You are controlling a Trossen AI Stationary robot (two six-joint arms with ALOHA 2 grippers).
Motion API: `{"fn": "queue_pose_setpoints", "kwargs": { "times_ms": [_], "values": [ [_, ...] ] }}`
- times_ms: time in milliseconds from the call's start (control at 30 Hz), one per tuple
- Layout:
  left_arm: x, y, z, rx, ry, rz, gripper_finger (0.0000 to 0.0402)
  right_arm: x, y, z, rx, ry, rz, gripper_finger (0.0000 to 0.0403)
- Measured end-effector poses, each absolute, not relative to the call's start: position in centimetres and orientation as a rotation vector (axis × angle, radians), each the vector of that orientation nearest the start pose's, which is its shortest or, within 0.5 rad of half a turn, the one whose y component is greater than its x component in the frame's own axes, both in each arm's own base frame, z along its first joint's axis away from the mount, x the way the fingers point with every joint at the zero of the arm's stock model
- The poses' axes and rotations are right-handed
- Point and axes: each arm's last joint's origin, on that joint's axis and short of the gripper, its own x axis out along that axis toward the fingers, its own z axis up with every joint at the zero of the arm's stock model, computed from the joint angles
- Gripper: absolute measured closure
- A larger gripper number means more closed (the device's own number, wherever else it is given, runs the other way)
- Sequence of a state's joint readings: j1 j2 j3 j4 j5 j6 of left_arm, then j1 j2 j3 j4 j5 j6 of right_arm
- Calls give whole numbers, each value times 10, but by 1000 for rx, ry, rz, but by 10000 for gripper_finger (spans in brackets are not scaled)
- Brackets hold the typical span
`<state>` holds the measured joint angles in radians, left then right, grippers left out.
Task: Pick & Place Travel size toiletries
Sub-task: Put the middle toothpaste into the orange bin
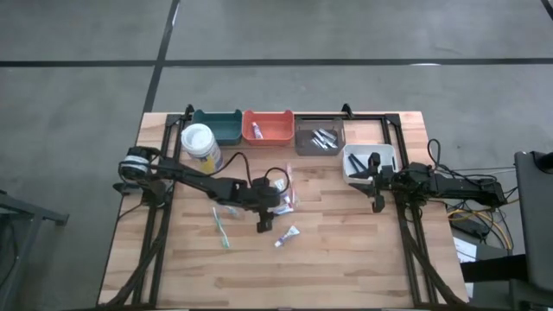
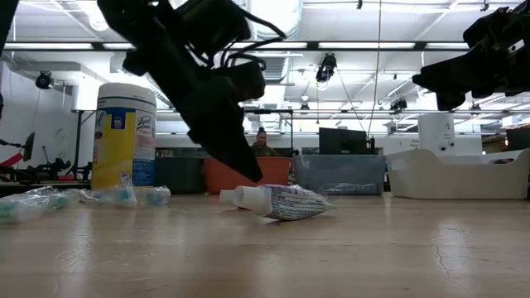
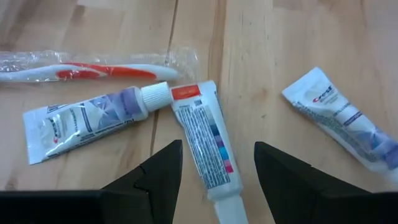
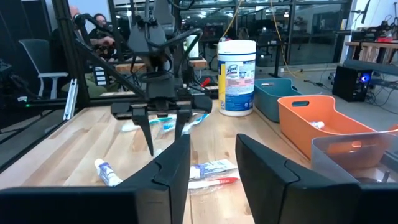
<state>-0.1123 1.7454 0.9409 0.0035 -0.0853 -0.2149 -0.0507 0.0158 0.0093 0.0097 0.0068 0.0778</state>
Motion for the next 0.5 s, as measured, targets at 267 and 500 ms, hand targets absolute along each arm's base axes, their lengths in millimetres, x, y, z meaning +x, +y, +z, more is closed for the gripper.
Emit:
{"fn": "queue_pose_setpoints", "kwargs": {
  "times_ms": [267, 500],
  "values": [
    [335, -35, 144, -185, 730, 70, 197, 98, -5, 166, 76, -5, -58, 276],
    [330, -35, 138, -202, 749, 73, 197, 98, -5, 166, 78, -5, -58, 285]
  ]
}}
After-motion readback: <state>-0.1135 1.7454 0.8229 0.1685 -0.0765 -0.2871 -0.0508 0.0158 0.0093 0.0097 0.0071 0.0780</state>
